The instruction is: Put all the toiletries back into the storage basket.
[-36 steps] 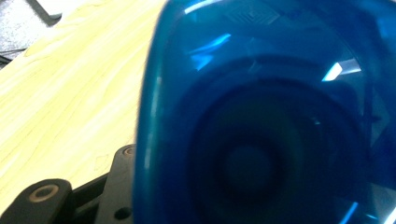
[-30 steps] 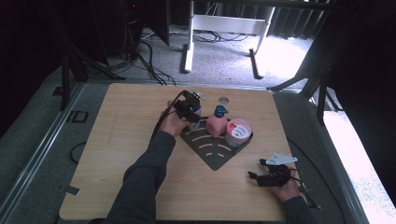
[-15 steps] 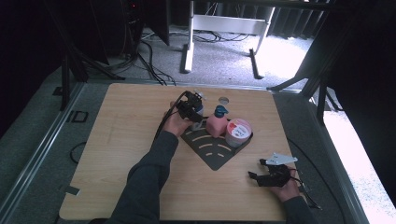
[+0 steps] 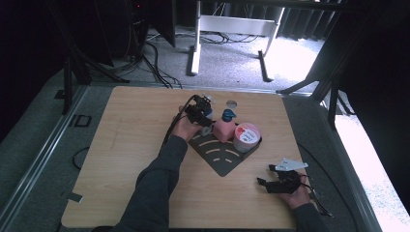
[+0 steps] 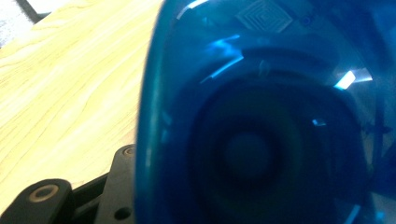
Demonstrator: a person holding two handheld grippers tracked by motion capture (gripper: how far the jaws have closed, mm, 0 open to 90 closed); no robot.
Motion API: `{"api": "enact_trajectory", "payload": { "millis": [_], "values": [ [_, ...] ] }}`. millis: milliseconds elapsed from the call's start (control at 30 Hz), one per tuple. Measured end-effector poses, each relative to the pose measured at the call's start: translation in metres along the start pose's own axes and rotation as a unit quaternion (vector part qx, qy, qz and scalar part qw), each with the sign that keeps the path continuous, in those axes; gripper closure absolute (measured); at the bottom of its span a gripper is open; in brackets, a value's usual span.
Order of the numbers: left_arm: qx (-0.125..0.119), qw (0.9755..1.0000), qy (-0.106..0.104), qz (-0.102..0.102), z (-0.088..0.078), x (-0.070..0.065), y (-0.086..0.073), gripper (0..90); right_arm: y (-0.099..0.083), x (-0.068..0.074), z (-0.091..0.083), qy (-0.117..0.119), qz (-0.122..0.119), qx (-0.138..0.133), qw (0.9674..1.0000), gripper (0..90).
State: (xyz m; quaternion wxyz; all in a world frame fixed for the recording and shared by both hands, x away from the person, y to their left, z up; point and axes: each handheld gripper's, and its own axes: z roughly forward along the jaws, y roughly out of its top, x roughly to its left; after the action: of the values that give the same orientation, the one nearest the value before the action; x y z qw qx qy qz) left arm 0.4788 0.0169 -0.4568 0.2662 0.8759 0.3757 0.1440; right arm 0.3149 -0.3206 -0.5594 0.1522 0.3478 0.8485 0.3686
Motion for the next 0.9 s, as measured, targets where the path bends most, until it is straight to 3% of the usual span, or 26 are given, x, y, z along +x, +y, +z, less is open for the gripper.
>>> {"api": "enact_trajectory", "payload": {
  "millis": [900],
  "values": [
    [-0.017, 0.9996, -0.019, 0.010, 0.0097, 0.0009, 0.0051, 54.8, 0.0000, -0.0004, 0.0000, 0.002, 0.002, 0.000, 1.0000, 22.2]
  ]
}}
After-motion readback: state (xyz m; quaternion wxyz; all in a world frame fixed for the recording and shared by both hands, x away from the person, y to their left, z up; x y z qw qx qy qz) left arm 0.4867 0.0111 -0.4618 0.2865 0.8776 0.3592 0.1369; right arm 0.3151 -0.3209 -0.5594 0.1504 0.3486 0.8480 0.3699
